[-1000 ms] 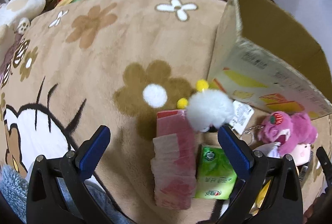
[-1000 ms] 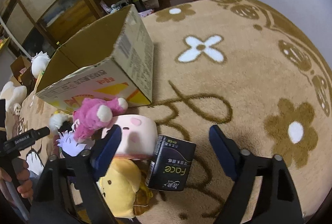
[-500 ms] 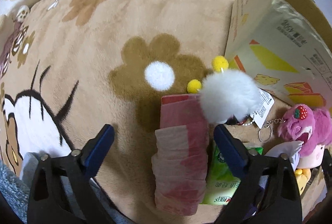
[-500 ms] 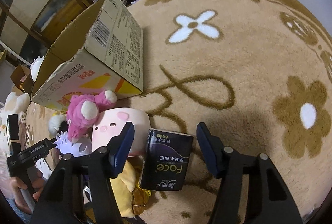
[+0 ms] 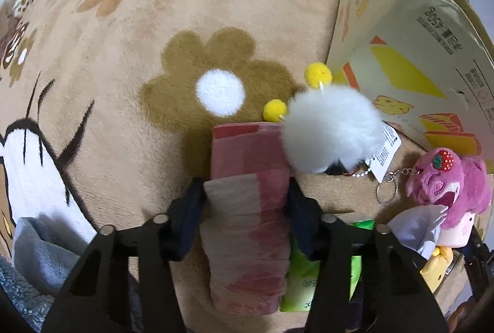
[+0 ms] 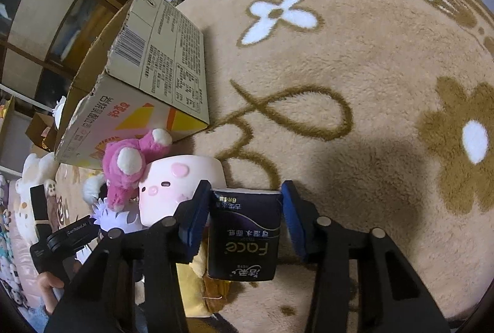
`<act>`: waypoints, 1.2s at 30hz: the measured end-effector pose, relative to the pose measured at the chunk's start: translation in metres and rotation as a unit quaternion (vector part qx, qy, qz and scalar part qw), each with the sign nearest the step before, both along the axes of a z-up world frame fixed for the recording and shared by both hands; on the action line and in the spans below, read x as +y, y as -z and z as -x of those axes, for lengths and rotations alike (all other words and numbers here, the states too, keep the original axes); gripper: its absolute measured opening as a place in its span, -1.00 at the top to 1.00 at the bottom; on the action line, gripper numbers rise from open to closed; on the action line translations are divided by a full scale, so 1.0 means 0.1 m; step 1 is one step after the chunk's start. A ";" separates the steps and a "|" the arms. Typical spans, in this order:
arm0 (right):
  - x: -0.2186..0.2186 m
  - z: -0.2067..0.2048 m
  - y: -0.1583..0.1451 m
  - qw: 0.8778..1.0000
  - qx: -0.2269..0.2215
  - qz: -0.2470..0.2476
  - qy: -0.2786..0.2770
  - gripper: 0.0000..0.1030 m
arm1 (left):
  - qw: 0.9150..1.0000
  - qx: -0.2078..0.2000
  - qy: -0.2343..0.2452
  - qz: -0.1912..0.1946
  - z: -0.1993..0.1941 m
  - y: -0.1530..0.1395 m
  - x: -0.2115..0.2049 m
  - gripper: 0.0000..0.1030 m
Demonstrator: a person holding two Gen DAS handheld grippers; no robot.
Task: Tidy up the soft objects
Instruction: 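Lift both packs and drop them into the cardboard box, opening both tools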
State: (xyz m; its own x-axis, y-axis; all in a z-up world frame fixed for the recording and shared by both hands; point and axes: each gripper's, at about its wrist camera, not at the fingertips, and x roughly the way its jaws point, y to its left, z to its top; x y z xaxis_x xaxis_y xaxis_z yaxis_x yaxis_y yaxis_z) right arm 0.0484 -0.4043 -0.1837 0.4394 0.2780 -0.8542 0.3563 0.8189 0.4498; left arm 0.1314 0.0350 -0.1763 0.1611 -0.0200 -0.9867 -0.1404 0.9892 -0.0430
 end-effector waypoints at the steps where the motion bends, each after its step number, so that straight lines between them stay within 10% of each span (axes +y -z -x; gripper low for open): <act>1: 0.01 0.01 -0.02 1.000 -0.003 0.007 -0.002 0.06 | 1.000 -0.002 0.002 -0.002 0.00 -0.01 -0.01 0.13; 18: 0.19 0.20 -0.67 0.988 -0.120 0.097 -0.017 0.06 | 0.992 -0.108 0.050 -0.033 0.21 -0.55 -0.18 0.16; 36: 0.41 0.29 -1.56 0.947 -0.276 0.162 -0.023 0.06 | 0.930 -0.335 0.127 -0.079 0.58 -1.75 -0.58 0.16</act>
